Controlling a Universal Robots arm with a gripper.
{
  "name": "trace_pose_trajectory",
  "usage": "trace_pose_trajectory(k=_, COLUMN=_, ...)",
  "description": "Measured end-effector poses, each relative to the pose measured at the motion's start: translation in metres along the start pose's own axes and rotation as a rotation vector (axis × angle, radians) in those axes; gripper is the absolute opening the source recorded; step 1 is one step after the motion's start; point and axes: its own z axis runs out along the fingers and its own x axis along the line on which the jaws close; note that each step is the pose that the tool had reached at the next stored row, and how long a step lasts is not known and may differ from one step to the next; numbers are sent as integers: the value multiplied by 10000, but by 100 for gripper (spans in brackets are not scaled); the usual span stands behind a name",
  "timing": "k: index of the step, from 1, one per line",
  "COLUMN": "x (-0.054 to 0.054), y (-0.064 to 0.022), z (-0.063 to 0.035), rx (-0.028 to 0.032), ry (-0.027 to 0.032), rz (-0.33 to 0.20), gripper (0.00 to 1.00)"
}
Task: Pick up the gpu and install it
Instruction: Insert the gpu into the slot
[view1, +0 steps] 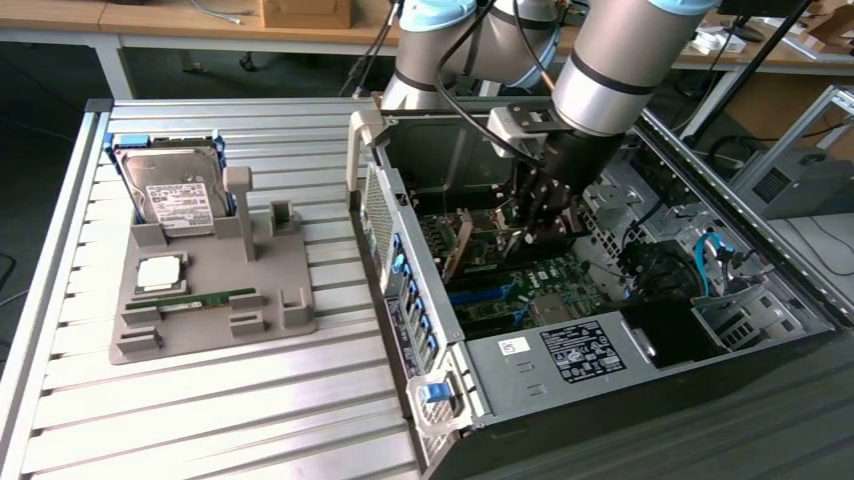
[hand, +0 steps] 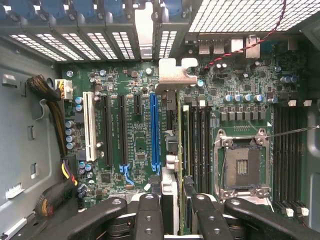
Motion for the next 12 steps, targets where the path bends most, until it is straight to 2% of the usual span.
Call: trace_pose_trajectory(k=12, x=8, y=20, z=9, rx=0, ry=0, rz=0, gripper=27)
